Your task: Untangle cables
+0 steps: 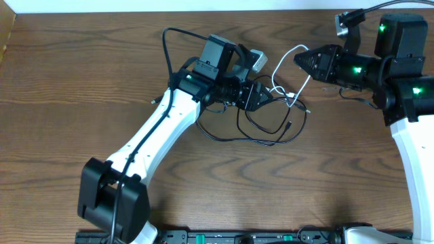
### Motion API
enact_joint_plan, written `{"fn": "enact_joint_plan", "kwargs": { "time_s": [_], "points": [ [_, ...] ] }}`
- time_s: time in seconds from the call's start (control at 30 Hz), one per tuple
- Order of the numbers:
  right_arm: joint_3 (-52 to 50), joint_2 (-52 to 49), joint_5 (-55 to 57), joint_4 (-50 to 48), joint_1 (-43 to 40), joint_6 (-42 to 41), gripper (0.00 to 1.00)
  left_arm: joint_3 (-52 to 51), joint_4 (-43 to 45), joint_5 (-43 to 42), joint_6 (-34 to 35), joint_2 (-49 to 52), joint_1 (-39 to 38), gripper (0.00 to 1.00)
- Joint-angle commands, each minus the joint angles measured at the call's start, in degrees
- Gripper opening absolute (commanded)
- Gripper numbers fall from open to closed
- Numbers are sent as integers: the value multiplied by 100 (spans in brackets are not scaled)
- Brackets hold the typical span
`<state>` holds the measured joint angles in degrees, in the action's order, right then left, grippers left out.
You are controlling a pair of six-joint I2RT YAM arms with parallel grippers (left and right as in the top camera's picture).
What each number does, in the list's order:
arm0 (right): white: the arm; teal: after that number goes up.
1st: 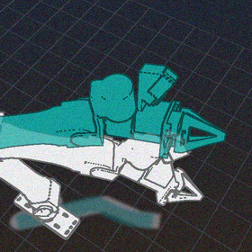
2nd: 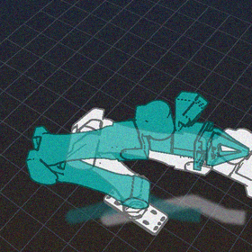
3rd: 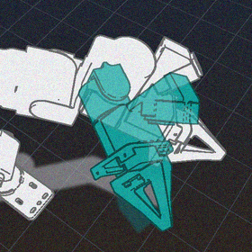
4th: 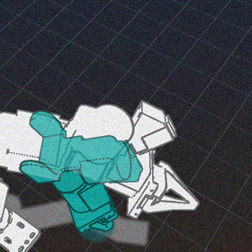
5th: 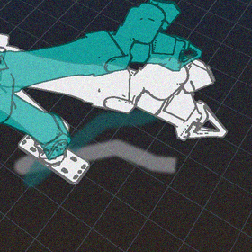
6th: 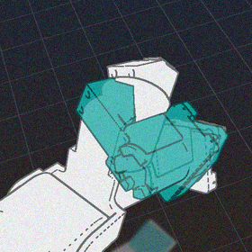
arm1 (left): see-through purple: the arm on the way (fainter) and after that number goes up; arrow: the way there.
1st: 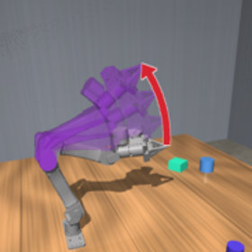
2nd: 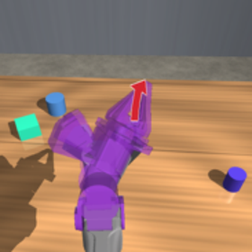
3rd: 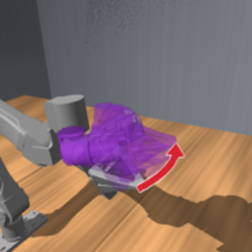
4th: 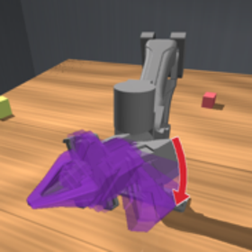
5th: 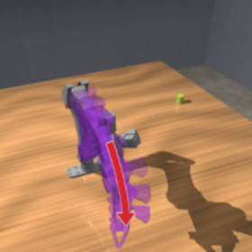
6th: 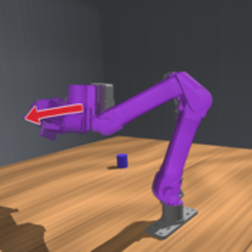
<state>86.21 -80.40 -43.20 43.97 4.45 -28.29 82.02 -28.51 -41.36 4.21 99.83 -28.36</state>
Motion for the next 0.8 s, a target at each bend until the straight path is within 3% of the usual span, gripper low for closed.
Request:
{"fn": "enact_joint_plan", "kwargs": {
  "time_s": [0.0,0.27,0.33,0.43,0.57,0.77],
  "points": [
    [144,70,-225,9,-31,52,1,-61,203,72,-76,127,-50,49],
    [144,70,-227,9,-28,57,1,-61,557,505,-72,686,-343,47],
    [144,70,-227,24,-31,74,1,-63,632,520,-74,841,-387,42],
    [144,70,-219,76,-31,146,1,-63,632,527,-76,931,-378,20],
    [142,63,275,385,-107,229,1,-59,632,824,-76,826,-247,8],
    [74,57,1464,955,-179,286,1,-59,551,1169,-76,59,61,7]
  ]
}}
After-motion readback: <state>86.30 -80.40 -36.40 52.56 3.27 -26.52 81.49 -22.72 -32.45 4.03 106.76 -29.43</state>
